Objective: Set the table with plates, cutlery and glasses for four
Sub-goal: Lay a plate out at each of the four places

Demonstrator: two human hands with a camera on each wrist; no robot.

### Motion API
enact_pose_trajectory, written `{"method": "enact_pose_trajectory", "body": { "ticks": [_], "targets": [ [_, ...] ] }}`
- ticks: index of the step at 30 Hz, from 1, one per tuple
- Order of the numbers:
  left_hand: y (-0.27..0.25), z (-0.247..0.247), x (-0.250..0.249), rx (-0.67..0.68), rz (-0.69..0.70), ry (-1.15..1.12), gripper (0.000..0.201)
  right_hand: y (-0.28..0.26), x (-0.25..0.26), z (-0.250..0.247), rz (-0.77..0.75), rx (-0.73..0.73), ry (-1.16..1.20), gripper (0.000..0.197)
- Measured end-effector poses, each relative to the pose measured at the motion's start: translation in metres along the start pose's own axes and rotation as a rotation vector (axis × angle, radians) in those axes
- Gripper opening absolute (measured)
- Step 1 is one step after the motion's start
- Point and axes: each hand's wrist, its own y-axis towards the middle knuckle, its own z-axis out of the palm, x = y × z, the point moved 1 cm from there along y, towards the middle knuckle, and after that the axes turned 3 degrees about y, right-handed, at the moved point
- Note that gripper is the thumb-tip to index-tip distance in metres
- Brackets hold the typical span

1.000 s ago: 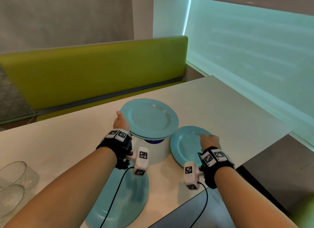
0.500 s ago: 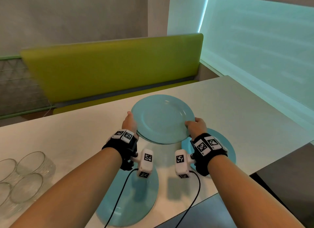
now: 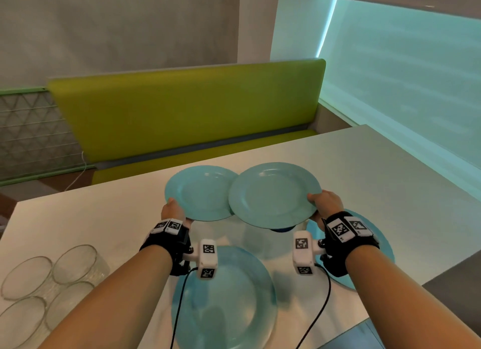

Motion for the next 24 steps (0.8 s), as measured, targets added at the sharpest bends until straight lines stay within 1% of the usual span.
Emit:
{"method": "enact_pose_trajectory", "body": {
  "ticks": [5, 9, 11, 13, 14, 17, 19, 22, 24],
  "targets": [
    [0.026, -0.033, -0.004, -0.055, -0.015, 0.043, 0.045, -0.002, -0.011, 0.009, 0.030, -0.046, 0.066, 0.033],
    [0.034, -0.048, -0.001, -0.059, -0.017, 0.118, 0.046, -0.002, -0.018, 0.018, 0.036, -0.064, 0.074, 0.021],
    [0.036, -0.050, -0.002, -0.062, -0.029, 0.143, 0.046, -0.002, -0.020, 0.021, 0.034, -0.078, 0.069, 0.028],
    [0.037, -0.050, -0.002, -0.074, -0.074, 0.158, 0.045, -0.002, -0.022, 0.023, 0.030, -0.088, 0.068, 0.033],
    [0.039, -0.050, -0.002, -0.093, -0.098, 0.167, 0.046, -0.002, -0.022, 0.024, 0.030, -0.090, 0.067, 0.033],
    [0.042, -0.052, 0.002, -0.147, -0.110, 0.257, 0.048, -0.002, -0.023, 0.026, 0.028, -0.104, 0.067, 0.033],
    [0.041, -0.051, 0.002, -0.158, -0.127, 0.237, 0.048, -0.001, -0.025, 0.028, 0.033, -0.113, 0.054, 0.033],
    [0.042, -0.049, 0.000, -0.135, -0.097, 0.291, 0.051, -0.001, -0.028, 0.031, 0.051, -0.117, 0.043, 0.032],
    [0.052, -0.048, 0.001, -0.076, -0.102, 0.328, 0.050, -0.001, -0.029, 0.033, 0.064, -0.116, 0.044, 0.033]
  ]
}}
